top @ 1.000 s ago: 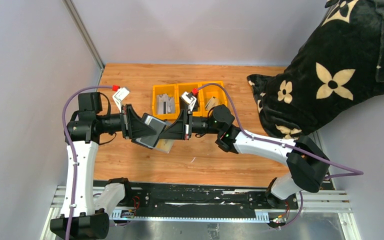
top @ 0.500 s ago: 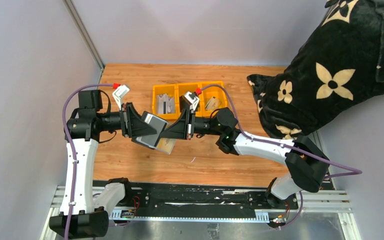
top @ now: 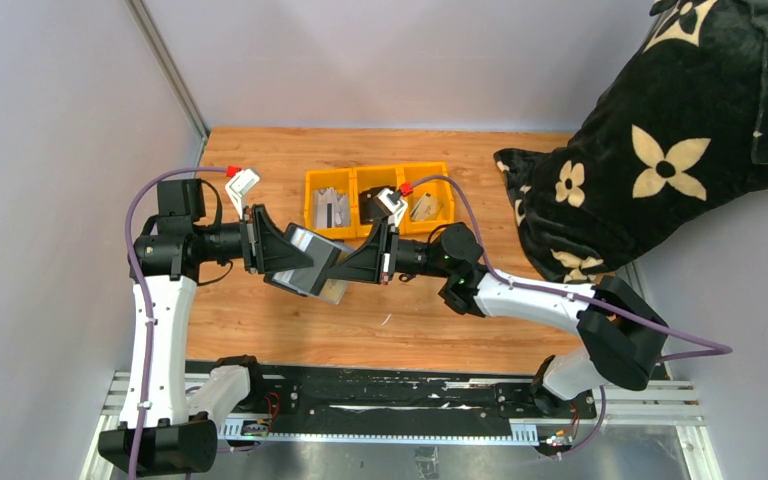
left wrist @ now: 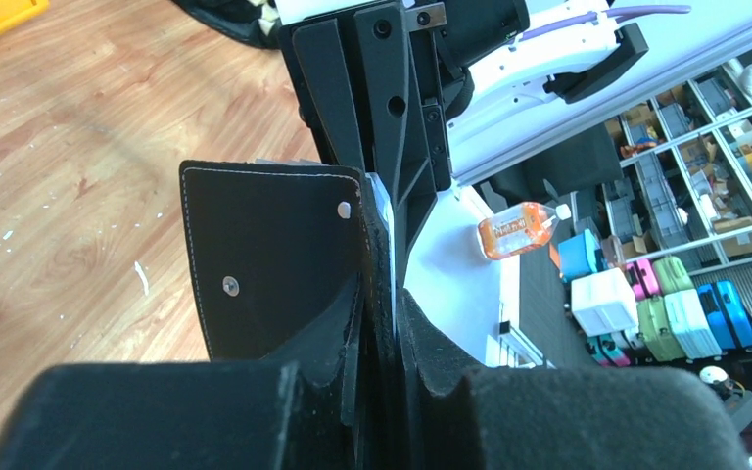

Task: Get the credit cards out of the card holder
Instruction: Remove the credit card from the card holder.

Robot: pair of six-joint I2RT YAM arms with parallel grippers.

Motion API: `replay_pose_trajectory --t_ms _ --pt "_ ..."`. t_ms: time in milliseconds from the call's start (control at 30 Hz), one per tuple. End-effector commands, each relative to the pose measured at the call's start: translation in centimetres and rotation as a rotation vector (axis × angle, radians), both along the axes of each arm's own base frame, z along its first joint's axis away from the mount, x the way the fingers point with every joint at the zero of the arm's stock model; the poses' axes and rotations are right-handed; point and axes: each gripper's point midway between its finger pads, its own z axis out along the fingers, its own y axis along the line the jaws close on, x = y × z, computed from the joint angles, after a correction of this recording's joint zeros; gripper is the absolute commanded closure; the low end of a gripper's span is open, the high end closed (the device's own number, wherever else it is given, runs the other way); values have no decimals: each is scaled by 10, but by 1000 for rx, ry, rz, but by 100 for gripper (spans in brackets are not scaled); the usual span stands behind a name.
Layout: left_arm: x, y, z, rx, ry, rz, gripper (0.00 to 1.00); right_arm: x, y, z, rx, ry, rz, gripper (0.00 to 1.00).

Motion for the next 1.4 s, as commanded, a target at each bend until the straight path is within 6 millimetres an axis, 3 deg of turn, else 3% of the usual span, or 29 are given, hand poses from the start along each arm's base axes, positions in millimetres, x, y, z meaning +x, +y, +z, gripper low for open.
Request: replay_pose_trajectory --t_ms 0,133,200,333,500,567,700,767,1100,1367 --pt "-9 -2 15 -32 -14 -27 86 0 -11 9 38 -41 -29 100" --pt "-9 -2 15 -30 -19 -26 93 0 -11 13 48 -46 -27 100" --pt "-8 -1 14 -27 -19 -23 100 0 -9 18 53 -51 -25 88" --pt "-10 -2 16 -26 -33 -23 100 1 -5 30 76 -73 -22 69" --pt "-10 -2 17 -25 -31 -21 100 4 3 41 97 -83 -8 66" --pt "-10 -2 17 -24 -30 -20 100 4 6 43 103 -83 0 69" --pt "-9 -1 18 -21 -32 -18 100 4 5 42 114 -79 2 93" --pt "-8 -1 17 -16 -29 -12 100 4 3 40 117 -73 -3 99" --pt "-2 1 17 -1 -31 8 95 4 -17 19 98 -35 -19 100" --pt "6 3 17 38 -71 42 96 16 -53 -10 -6 -22 -58 100"
